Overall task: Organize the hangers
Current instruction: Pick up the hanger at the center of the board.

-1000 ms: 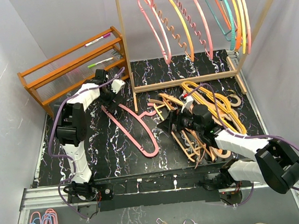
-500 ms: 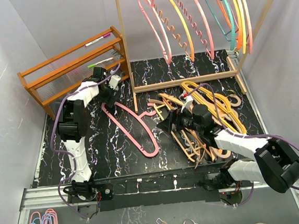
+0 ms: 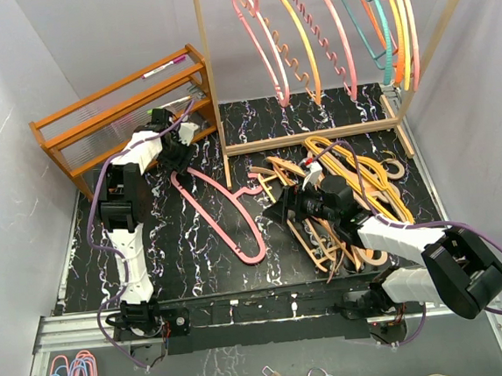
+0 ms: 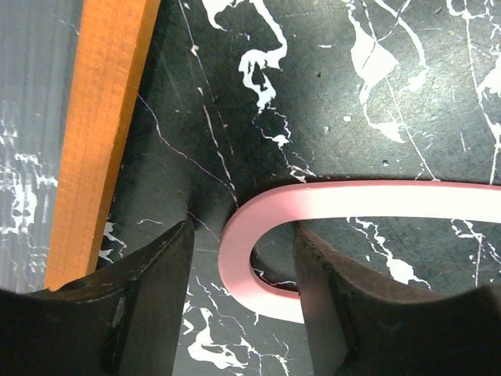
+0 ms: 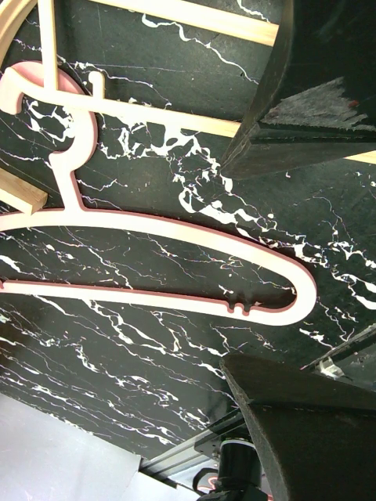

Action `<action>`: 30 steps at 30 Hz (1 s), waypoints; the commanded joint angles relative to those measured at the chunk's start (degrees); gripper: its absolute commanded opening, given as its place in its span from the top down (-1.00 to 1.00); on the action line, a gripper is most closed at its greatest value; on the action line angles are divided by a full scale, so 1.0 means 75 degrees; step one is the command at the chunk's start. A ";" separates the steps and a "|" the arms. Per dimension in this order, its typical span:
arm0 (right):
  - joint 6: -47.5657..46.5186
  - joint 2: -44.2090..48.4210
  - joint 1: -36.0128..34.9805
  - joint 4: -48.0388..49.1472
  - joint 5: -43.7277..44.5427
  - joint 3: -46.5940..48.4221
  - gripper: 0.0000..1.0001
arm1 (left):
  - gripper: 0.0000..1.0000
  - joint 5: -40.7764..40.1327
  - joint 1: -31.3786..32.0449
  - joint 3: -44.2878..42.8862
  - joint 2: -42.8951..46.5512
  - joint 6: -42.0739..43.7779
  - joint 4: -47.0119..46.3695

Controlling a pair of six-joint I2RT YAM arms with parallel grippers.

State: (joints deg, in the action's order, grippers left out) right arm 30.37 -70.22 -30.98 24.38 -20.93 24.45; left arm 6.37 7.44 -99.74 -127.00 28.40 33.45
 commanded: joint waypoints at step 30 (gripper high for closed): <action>-0.0252 -0.0968 0.0024 0.1294 -0.0263 -0.0544 -0.97 | 1.00 0.1845 -0.0874 0.1582 0.3216 0.0525 0.1693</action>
State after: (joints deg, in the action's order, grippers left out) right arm 29.54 -74.32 -30.96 29.12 -22.41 17.39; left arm 15.55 1.17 -87.22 -110.78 32.01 43.33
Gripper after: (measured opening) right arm 0.984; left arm 0.094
